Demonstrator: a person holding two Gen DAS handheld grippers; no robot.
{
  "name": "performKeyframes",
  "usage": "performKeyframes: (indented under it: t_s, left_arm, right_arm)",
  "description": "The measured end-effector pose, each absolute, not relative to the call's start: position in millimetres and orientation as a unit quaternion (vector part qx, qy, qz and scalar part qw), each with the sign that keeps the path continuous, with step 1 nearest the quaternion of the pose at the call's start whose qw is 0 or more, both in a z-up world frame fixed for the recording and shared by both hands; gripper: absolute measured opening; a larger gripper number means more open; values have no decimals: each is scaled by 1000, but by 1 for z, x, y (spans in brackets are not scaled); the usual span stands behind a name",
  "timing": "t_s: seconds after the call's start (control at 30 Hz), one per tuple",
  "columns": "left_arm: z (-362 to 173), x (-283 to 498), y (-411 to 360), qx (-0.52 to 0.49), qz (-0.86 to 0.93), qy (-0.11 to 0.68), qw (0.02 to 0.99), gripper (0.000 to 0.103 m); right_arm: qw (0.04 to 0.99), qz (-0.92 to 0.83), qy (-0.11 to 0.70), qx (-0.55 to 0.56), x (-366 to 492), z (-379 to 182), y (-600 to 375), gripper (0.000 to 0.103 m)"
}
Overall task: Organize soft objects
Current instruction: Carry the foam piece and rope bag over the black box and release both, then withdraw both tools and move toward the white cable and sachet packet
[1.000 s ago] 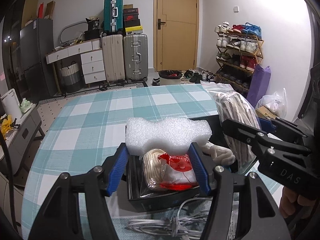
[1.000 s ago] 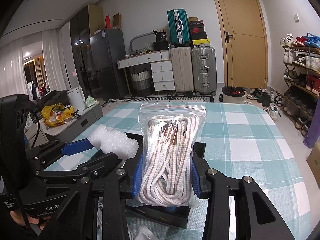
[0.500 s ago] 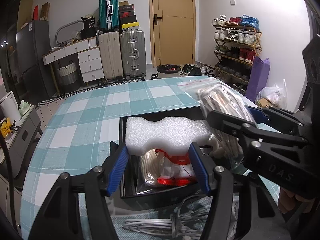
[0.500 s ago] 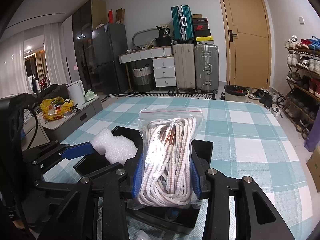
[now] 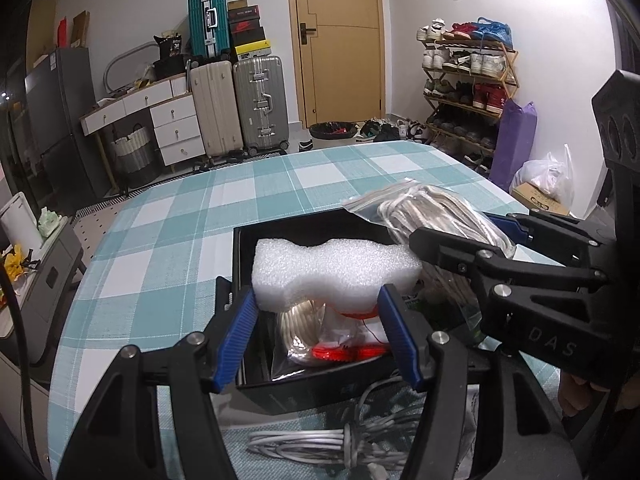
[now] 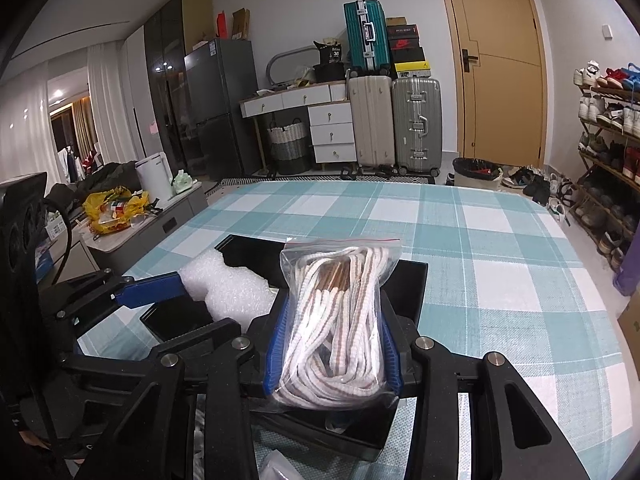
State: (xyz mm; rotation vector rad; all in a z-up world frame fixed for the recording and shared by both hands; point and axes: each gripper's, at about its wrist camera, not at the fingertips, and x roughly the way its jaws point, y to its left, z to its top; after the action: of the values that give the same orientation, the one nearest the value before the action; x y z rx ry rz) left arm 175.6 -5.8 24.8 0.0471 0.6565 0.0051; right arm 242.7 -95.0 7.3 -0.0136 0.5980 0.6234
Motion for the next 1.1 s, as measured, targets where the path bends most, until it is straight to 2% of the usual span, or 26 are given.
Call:
performKeyframes:
  t_s: [0.17, 0.27, 0.33, 0.37, 0.4, 0.43, 0.53, 0.67, 1.1]
  left_arm:
    - [27, 172, -6, 25, 0, 325, 945, 63]
    - [29, 171, -3, 14, -7, 327, 945, 64]
    - [31, 168, -4, 12, -10, 328, 944, 70]
    - [32, 166, -4, 13, -9, 328, 945, 79]
    - [33, 164, -5, 16, -4, 327, 945, 84]
    - [35, 161, -6, 20, 5, 321, 947, 90]
    - [38, 157, -6, 20, 10, 315, 949, 97]
    - [40, 154, -3, 18, 20, 313, 949, 103]
    - [37, 133, 1, 20, 93, 331, 939, 103]
  right_arm:
    - [903, 309, 298, -6, 243, 5, -96, 40]
    - [906, 307, 292, -10, 241, 8, -98, 51]
    - [908, 305, 287, -3, 239, 12, -105, 67]
    - [909, 303, 286, -1, 238, 13, -108, 73]
    - [910, 301, 287, 0, 236, 15, -112, 88]
    - [910, 299, 287, 1, 234, 17, -116, 95]
    - [913, 291, 287, 7, 228, 20, -127, 100]
    - [910, 284, 300, 16, 221, 21, -142, 102]
    - [905, 290, 311, 18, 192, 18, -153, 102]
